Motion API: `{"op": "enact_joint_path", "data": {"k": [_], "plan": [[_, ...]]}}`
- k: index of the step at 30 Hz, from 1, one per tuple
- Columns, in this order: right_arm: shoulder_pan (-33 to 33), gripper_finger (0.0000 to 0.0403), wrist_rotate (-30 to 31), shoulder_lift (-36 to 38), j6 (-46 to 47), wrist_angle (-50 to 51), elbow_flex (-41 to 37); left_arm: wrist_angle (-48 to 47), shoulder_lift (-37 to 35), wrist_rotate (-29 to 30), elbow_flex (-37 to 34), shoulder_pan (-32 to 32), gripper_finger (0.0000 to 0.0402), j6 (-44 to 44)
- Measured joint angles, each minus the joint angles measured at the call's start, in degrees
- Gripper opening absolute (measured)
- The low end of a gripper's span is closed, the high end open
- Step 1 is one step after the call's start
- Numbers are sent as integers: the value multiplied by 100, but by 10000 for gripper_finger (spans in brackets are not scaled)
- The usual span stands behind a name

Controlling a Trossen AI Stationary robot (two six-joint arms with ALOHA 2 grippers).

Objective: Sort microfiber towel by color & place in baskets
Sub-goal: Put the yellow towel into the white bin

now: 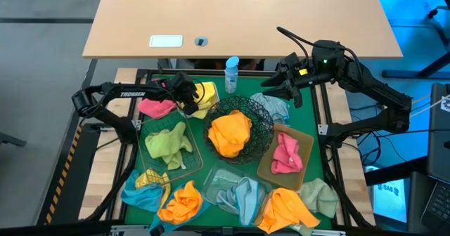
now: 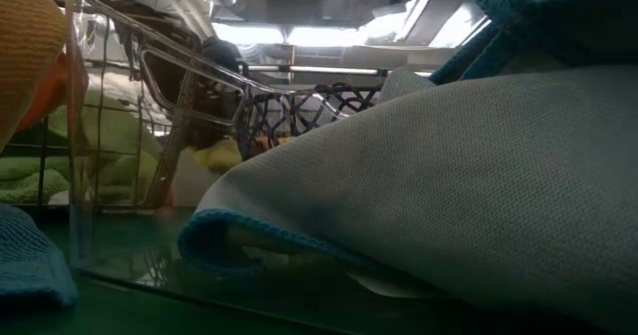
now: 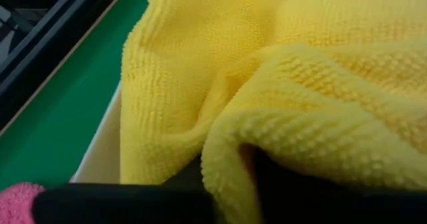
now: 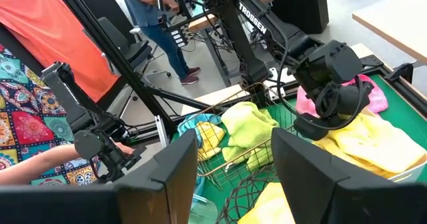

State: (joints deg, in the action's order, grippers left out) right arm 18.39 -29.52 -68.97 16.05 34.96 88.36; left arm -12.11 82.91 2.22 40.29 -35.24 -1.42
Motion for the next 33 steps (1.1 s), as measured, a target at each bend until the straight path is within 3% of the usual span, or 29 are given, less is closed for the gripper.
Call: {"op": "enact_joint_path", "data": {"k": [8,24,33], "plan": [[0,189,0,-1,4,3,0,-16,-602,-52,-7,0,103,148],[1,188,1,-1,9,413,0,-193,-1633,-636,-7,0,106,600],[0,188,2,-2,9,418,0,-1706,-1637,-186,-7,15,106,552]]}}
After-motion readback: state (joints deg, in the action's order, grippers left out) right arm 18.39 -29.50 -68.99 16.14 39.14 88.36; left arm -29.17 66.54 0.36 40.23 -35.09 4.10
